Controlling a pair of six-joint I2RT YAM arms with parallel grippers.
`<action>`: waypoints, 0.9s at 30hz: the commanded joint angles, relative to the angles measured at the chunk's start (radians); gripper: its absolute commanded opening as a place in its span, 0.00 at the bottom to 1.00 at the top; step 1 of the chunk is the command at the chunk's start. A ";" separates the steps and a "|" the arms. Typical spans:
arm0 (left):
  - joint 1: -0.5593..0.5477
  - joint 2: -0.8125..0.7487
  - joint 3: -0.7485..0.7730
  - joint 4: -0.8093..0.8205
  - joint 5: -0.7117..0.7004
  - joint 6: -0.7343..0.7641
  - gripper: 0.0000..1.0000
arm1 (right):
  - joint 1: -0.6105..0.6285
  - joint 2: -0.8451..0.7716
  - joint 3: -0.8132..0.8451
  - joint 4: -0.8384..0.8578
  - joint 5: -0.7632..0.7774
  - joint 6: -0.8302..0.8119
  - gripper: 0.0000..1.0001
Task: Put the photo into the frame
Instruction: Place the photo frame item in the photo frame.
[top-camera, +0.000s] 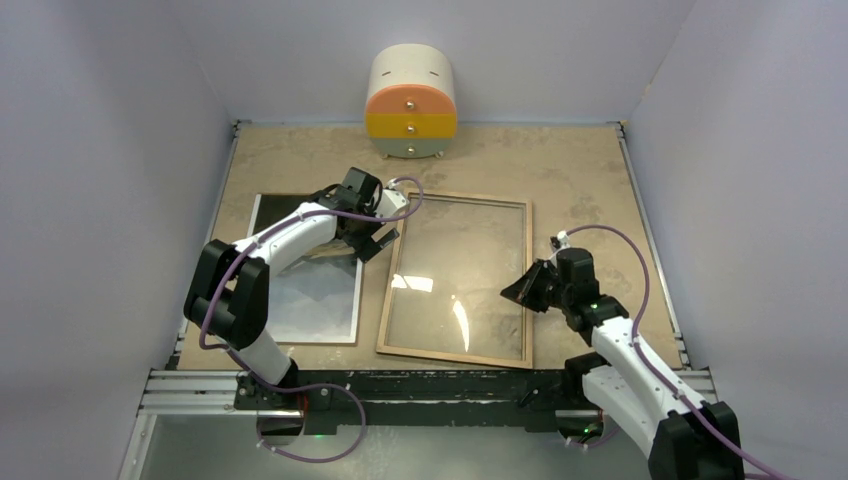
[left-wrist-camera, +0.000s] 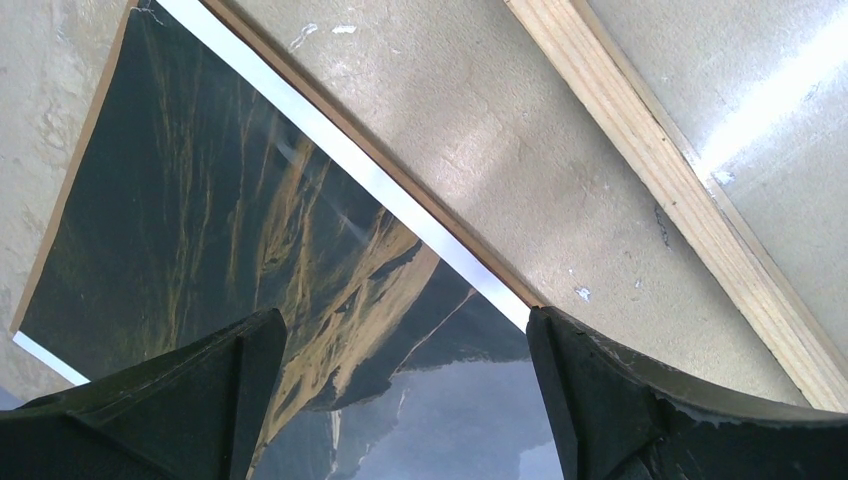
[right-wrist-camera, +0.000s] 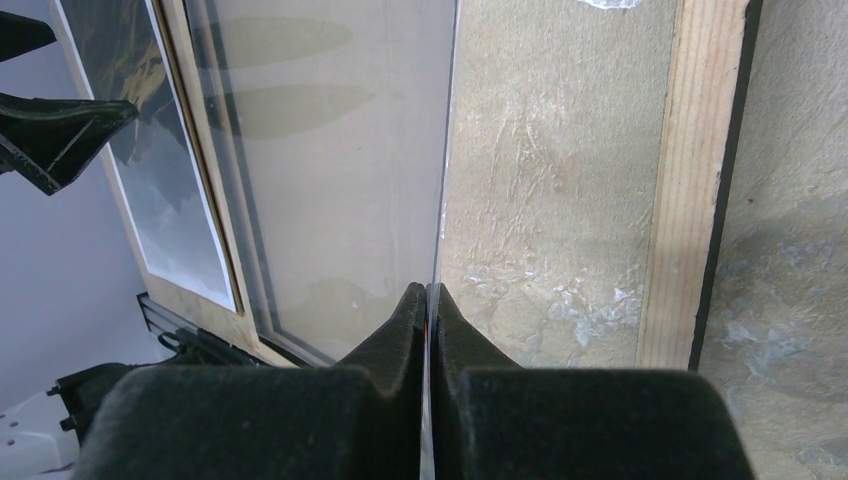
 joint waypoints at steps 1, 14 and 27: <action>-0.004 0.002 -0.010 0.025 0.018 -0.020 0.98 | -0.003 0.015 0.055 -0.017 0.007 -0.036 0.00; -0.012 0.000 -0.026 0.034 0.028 -0.026 0.98 | -0.017 0.050 0.095 -0.054 -0.018 -0.081 0.00; -0.015 0.005 -0.028 0.038 0.028 -0.023 0.98 | -0.037 0.055 0.076 -0.058 -0.045 -0.094 0.00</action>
